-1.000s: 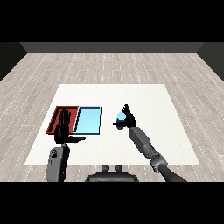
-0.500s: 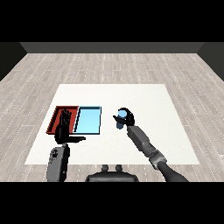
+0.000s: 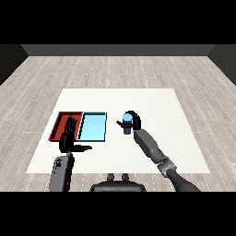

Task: Pick the blue can and put it in the blue box

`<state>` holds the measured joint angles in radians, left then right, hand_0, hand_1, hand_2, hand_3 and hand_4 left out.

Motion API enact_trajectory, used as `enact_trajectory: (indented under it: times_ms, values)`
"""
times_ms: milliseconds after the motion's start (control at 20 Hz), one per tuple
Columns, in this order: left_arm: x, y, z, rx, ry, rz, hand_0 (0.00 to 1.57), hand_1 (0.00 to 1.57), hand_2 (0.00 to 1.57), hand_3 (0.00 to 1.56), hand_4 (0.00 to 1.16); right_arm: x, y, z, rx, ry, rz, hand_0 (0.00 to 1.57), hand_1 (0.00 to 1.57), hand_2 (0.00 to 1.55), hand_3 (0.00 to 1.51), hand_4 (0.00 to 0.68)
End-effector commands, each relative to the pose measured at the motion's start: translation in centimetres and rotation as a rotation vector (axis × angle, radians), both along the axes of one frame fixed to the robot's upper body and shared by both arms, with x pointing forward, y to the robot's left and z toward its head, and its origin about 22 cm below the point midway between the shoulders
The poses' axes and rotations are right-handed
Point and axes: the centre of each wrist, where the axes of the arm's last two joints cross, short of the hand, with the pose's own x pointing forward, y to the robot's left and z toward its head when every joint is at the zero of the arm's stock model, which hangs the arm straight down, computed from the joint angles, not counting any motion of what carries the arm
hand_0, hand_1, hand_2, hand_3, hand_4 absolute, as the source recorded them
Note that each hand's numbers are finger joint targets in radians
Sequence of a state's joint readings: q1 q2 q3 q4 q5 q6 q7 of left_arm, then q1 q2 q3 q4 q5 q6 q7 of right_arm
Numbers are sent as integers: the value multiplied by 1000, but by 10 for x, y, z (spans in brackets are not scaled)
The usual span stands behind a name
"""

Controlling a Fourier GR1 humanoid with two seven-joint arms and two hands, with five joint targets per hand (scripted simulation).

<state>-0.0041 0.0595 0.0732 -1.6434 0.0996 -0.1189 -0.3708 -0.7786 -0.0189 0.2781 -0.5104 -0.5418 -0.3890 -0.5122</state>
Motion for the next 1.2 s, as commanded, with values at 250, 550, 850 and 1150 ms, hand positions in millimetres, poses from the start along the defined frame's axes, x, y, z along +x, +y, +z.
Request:
enact_trajectory:
  times_ms: [250, 550, 850, 1150]
  values:
    - [12, -33, -9, 25, 77, -106, 0, 0, 0, 0, 0, 11, -1, 52, -125, -143, 20, 1428, 1428, 1447, 1394, 624]
    - [12, -52, -4, 62, 137, -165, 0, 0, 0, 0, 0, 0, -10, 77, -157, -213, 56, 1418, 1418, 1445, 1407, 622]
    - [23, -84, -9, 19, 162, -219, 0, 0, 0, 0, 0, -52, -28, 86, -162, -210, 68, 1418, 1418, 1445, 1407, 622]
    - [33, -92, -14, 7, 204, -230, 0, 0, 0, 0, 0, -52, -18, 80, -199, -212, 81, 1438, 1438, 1451, 1401, 609]
